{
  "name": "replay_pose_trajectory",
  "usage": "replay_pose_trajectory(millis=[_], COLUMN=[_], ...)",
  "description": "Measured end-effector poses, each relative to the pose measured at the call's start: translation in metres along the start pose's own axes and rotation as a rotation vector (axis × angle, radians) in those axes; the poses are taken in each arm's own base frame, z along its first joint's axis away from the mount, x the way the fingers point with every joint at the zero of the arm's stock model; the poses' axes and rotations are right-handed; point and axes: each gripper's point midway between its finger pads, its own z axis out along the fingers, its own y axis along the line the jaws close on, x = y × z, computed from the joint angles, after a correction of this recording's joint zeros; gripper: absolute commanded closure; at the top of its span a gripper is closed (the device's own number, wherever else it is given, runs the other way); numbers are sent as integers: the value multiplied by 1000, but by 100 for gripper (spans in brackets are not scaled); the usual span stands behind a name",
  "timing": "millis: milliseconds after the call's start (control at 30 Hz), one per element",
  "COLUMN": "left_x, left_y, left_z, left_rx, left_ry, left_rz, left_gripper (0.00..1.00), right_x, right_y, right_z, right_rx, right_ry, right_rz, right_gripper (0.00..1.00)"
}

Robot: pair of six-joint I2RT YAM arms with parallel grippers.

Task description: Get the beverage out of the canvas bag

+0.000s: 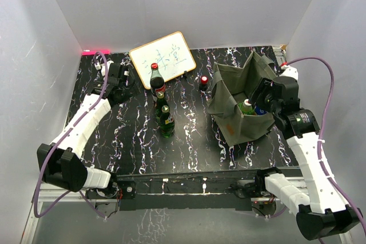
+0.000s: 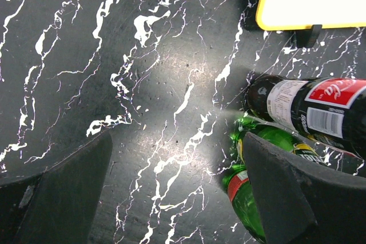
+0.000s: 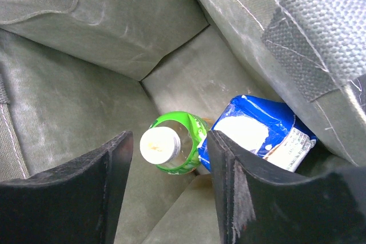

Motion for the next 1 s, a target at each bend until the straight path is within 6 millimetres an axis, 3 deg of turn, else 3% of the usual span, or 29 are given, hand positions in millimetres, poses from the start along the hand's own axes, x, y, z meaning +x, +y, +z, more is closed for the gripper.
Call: replay_pose_trajectory(millis=[300, 833, 1000], left_x=[8, -5, -5], left_y=[-3, -3, 0], left_z=[20, 27, 37], left_rx=[-20, 3, -4], left_ry=[62, 39, 54], left_rz=[14, -33, -34], left_gripper=[5, 5, 5], right_x=[-13, -16, -17], right_y=[4, -15, -15], right_z=[10, -1, -2], right_rx=[18, 120, 116], right_ry=[12, 20, 19], right_rz=[-42, -66, -91], right_gripper=[39, 37, 33])
